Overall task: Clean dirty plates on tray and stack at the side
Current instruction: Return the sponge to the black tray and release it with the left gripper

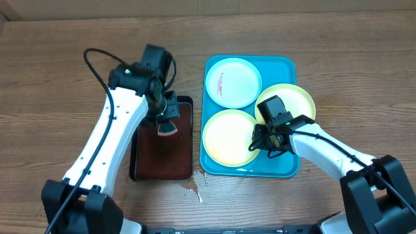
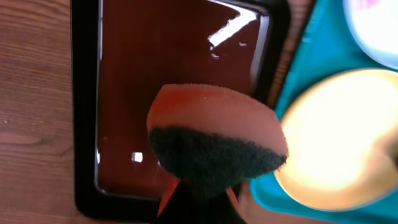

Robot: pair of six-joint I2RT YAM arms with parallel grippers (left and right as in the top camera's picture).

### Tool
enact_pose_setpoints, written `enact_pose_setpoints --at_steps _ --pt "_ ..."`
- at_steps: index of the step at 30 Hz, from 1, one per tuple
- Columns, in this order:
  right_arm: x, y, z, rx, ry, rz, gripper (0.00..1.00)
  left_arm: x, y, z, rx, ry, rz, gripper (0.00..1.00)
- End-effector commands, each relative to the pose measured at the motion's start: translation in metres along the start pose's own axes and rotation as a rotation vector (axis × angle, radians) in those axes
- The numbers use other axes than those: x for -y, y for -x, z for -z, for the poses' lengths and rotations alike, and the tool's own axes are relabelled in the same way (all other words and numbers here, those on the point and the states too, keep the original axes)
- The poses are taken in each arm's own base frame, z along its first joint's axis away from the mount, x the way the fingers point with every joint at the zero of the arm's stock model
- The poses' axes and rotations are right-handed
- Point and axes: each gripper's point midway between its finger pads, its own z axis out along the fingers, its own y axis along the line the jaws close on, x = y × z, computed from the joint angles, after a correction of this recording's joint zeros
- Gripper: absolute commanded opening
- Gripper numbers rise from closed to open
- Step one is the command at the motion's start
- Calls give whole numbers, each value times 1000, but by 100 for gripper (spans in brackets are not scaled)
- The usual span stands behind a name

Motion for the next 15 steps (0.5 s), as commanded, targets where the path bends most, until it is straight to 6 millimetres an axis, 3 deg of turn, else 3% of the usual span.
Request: enact_pose_setpoints --at_steps 1,4,8,9,11,15 --pt "17 -2 -6 6 -80 0 4 -20 -15 -43 -50 77 -9 4" --pt "18 -2 -6 3 -82 -1 4 -26 -27 -75 -61 79 3 4" --pt "18 -4 -4 -6 -88 -1 4 -32 -37 -97 -65 74 27 5" --pt "18 -3 -1 -8 -90 -1 4 -32 -38 -98 -66 75 26 10" --pt "15 1 7 -6 -88 7 4 -32 -36 -97 -63 73 29 38" --pt "5 13 35 15 -77 78 4 -31 -31 -86 -66 52 46 49"
